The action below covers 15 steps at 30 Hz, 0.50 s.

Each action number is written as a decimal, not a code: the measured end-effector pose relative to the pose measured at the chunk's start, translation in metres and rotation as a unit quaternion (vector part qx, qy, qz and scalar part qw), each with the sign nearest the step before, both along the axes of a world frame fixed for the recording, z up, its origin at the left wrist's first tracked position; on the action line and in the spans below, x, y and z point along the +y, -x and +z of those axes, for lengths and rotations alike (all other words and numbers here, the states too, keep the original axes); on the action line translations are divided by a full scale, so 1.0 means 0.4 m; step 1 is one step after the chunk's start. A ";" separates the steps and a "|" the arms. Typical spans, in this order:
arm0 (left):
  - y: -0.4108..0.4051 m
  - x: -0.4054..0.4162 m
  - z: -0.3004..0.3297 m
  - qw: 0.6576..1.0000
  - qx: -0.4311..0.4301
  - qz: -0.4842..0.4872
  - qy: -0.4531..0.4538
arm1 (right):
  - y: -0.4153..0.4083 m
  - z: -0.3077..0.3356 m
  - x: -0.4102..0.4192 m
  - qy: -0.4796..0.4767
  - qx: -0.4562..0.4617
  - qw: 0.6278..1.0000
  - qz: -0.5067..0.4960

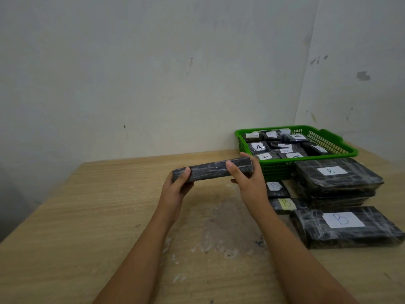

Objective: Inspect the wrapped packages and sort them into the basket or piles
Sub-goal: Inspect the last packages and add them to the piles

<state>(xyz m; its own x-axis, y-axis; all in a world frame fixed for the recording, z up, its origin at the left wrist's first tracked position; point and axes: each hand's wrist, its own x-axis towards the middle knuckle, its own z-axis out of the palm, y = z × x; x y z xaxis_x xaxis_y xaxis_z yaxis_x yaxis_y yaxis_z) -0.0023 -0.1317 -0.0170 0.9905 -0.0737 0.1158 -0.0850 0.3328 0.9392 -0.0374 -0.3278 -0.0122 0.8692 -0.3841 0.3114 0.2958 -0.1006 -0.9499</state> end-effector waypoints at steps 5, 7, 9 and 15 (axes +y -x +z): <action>-0.009 0.010 -0.002 1.000 0.010 0.006 0.013 | 0.016 0.008 0.002 -0.016 -0.023 0.999 0.046; -0.009 0.010 -0.002 1.000 0.013 0.005 0.003 | 0.014 0.007 -0.001 -0.032 -0.025 0.998 0.044; -0.005 0.006 -0.002 1.000 0.012 -0.002 -0.014 | 0.008 0.002 -0.003 -0.045 -0.020 0.998 0.035; 0.007 0.007 0.013 0.999 -0.009 -0.031 -0.039 | -0.010 -0.011 -0.022 -0.106 0.009 0.994 0.026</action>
<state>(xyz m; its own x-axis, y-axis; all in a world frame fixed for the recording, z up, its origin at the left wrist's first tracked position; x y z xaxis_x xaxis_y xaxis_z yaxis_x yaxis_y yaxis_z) -0.0053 -0.1287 -0.0117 0.9816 -0.1451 0.1244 -0.0827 0.2640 0.9610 -0.0332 -0.3366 -0.0164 0.8948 -0.3930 0.2119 0.2775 0.1178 -0.9535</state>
